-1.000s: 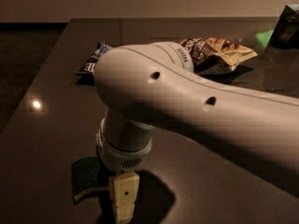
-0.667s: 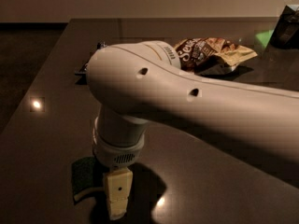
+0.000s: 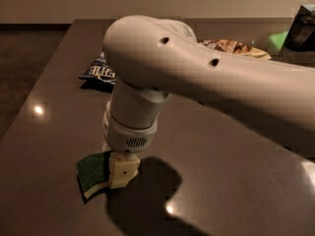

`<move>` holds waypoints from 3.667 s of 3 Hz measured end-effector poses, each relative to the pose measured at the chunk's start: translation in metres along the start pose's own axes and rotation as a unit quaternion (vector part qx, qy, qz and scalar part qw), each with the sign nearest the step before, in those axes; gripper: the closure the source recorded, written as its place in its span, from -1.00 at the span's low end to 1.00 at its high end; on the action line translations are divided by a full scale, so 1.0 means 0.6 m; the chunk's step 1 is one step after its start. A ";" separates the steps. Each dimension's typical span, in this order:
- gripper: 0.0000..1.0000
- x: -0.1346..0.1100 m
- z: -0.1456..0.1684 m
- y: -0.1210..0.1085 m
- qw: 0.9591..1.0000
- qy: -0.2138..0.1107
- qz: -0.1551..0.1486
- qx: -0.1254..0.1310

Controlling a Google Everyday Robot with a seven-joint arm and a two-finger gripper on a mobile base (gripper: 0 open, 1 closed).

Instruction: Move sponge near blue chip bag

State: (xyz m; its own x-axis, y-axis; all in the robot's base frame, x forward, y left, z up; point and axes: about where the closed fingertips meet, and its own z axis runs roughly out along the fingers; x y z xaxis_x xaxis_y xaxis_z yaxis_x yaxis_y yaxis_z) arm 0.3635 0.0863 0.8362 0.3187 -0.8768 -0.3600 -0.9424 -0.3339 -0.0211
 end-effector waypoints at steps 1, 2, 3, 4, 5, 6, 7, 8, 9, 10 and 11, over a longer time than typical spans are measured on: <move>0.67 0.008 -0.040 -0.021 1.000 -0.019 0.008 0.007; 1.00 0.021 -0.080 -0.048 0.999 -0.032 0.028 0.022; 1.00 0.021 -0.080 -0.048 0.999 -0.032 0.028 0.022; 1.00 0.020 -0.084 -0.065 0.999 -0.017 0.033 0.029; 1.00 0.037 -0.100 -0.131 0.997 -0.007 0.046 0.061; 1.00 0.048 -0.112 -0.179 0.995 -0.007 0.053 0.080; 1.00 0.062 -0.121 -0.228 0.994 -0.008 0.062 0.090; 1.00 0.072 -0.121 -0.273 0.993 -0.010 0.071 0.095; 0.68 0.081 -0.119 -0.308 0.992 -0.007 0.081 0.097; 0.22 0.089 -0.119 -0.337 0.991 -0.006 0.088 0.105; -0.25 0.097 -0.108 -0.351 0.991 -0.005 0.077 0.113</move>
Offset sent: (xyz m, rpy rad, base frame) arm 0.0620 -0.0316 0.0555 0.0986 0.0221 -0.1298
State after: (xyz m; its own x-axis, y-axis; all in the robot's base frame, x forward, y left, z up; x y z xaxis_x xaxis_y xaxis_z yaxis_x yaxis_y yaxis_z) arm 0.5871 0.0834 0.8799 0.1687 -0.9077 -0.3843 -0.9789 -0.1089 -0.1727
